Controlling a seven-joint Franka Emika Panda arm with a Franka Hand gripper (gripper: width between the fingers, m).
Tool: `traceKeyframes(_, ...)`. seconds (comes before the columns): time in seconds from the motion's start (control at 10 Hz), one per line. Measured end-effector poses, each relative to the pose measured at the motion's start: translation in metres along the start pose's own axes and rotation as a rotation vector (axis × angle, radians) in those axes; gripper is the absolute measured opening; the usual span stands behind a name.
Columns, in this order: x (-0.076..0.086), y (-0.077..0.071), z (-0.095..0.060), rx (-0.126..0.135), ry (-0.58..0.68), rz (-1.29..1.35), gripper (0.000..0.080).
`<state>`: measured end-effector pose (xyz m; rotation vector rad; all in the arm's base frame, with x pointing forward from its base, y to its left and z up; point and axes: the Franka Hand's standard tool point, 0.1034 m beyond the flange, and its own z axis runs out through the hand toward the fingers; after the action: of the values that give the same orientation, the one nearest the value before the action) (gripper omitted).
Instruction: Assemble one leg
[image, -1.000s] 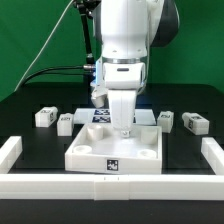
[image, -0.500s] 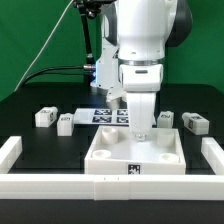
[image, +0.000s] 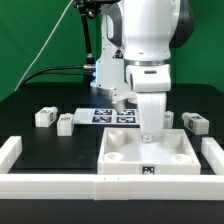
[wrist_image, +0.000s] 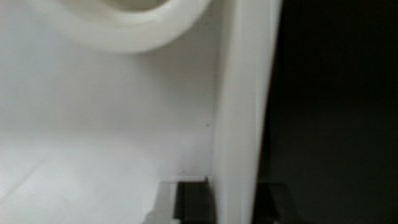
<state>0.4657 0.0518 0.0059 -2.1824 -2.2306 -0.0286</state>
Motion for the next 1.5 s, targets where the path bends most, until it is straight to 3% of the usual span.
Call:
traceKeyframes(0.6,0.02,0.026,0.0,-0.017,0.005,-0.005,0.0057)
traceKeyframes(0.9,0.019,0.026,0.0,-0.015,0.004,-0.001,0.0057)
traceKeyframes(1.0,0.019,0.026,0.0,-0.014,0.004,0.0,0.0124)
traceKeyframes(1.1,0.019,0.026,0.0,-0.014,0.004,0.001,0.0124)
traceKeyframes(1.2,0.019,0.026,0.0,-0.014,0.004,0.001,0.0338)
traceKeyframes(1.3,0.018,0.026,0.0,-0.014,0.004,0.002,0.0489)
traceKeyframes(1.4,0.018,0.026,0.0,-0.014,0.004,0.002,0.0489)
traceKeyframes(1.5,0.018,0.026,0.0,-0.014,0.004,0.002,0.0597)
